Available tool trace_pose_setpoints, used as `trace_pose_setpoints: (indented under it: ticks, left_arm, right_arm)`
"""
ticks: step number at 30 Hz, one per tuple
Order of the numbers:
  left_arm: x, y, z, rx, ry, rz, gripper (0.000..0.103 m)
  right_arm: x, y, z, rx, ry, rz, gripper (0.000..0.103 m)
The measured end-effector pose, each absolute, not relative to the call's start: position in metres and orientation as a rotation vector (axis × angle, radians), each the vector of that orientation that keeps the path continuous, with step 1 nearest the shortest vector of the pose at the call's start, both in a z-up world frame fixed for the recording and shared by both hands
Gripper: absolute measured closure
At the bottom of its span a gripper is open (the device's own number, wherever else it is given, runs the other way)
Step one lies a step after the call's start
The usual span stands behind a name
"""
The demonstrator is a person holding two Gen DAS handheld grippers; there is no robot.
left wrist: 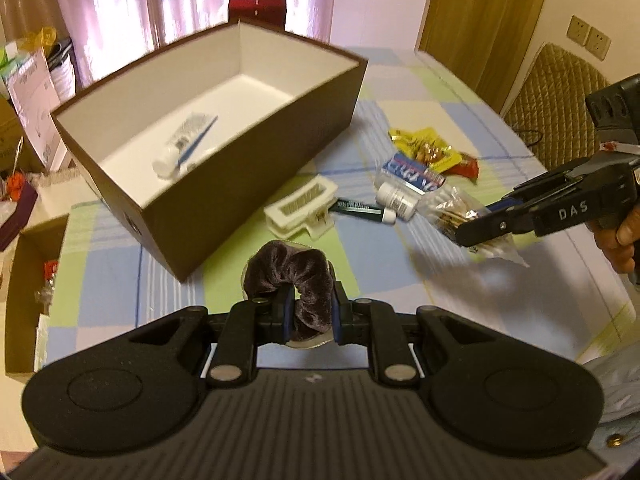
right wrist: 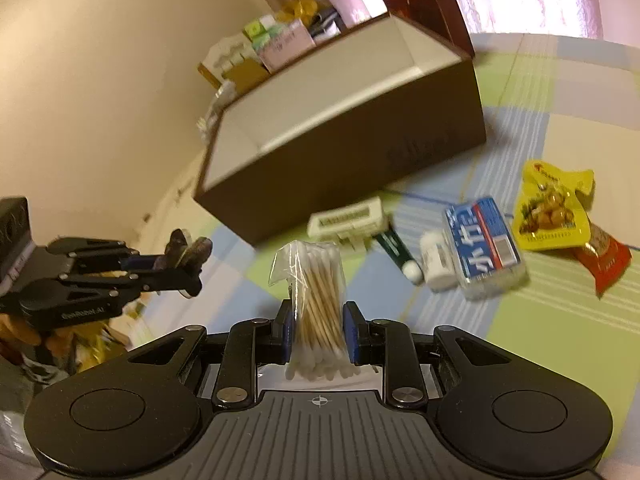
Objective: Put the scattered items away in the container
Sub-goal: 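Carry the scrunchie in the left tool and the swab bag in the right tool over the box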
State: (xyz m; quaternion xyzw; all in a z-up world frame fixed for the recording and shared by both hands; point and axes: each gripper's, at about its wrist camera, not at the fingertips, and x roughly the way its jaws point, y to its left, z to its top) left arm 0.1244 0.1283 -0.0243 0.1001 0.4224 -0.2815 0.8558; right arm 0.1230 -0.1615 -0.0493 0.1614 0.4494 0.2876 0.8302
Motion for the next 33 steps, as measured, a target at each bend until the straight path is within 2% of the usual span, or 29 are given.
trace_pose_setpoints:
  ticks: [12,23,33]
  left_arm:
    - [0.151,0.152,0.025,0.286,0.765,-0.606,0.089]
    - [0.221,0.174,0.060,0.381,0.681,-0.635,0.089]
    - [0.303,0.175,0.059,0.498,0.733,-0.670,0.089]
  right_arm:
    - [0.163,-0.148,0.000,0.360,0.840,0.672,0.075]
    - [0.246,-0.099,0.045,0.271,0.776,0.712,0.075]
    - [0.319,-0.026,0.016,0.056,0.880,0.691,0.075]
